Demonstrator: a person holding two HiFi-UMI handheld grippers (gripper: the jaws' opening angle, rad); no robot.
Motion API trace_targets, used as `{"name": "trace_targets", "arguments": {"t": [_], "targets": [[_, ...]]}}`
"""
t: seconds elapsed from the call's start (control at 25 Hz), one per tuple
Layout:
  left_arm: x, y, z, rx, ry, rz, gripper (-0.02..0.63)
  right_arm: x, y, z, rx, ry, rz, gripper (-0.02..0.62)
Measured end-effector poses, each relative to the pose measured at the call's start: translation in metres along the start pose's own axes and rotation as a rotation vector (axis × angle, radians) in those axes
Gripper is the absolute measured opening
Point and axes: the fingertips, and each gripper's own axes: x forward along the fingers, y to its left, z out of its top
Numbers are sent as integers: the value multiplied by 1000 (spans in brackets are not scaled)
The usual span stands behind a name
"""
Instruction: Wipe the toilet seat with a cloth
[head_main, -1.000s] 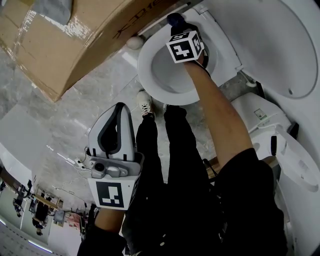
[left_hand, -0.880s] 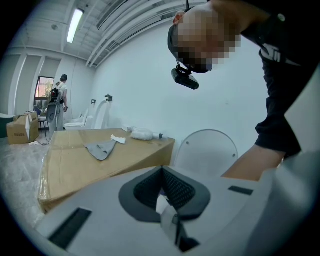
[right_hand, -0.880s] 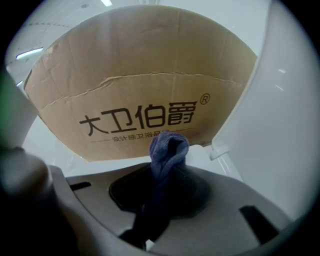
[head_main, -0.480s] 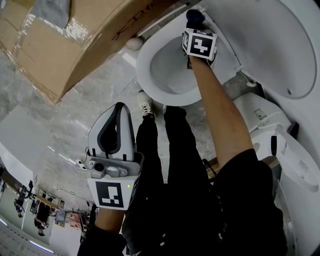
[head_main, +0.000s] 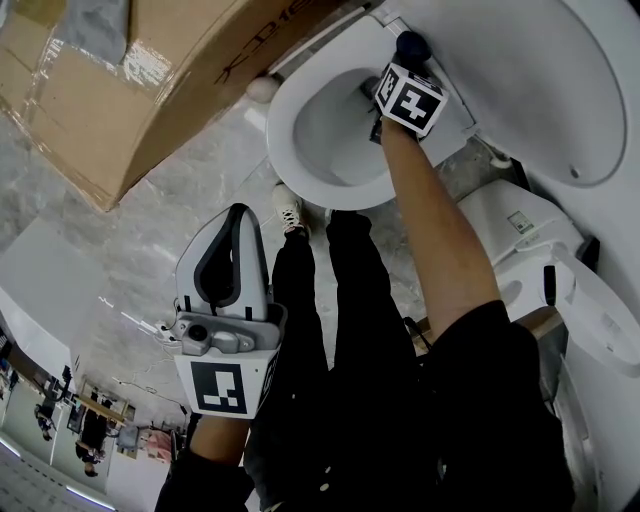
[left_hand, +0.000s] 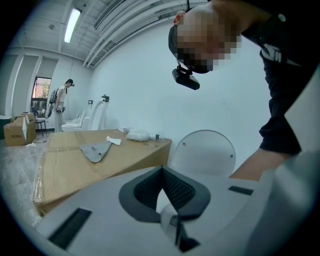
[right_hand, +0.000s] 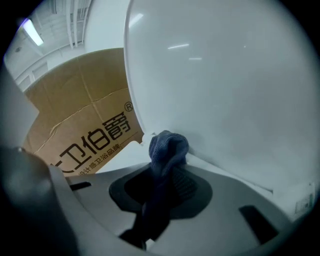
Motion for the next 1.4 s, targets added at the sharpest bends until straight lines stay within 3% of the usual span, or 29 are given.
{"name": "trace_targets", "arguments": {"t": [0.4, 0.84, 1.08, 1.4], "targets": [[-1, -9, 1, 10, -4, -19, 11, -21, -43, -19, 94, -44, -99, 84], [-7, -11, 3, 21, -11, -17, 11, -37, -76, -41, 328, -39, -188, 84], [-11, -14, 13, 25, -31, -18, 11, -41, -75, -42, 272, -9, -120, 84], [-10, -28, 53, 42, -86, -42, 11, -91, -64, -28, -42, -24, 42, 84]]}}
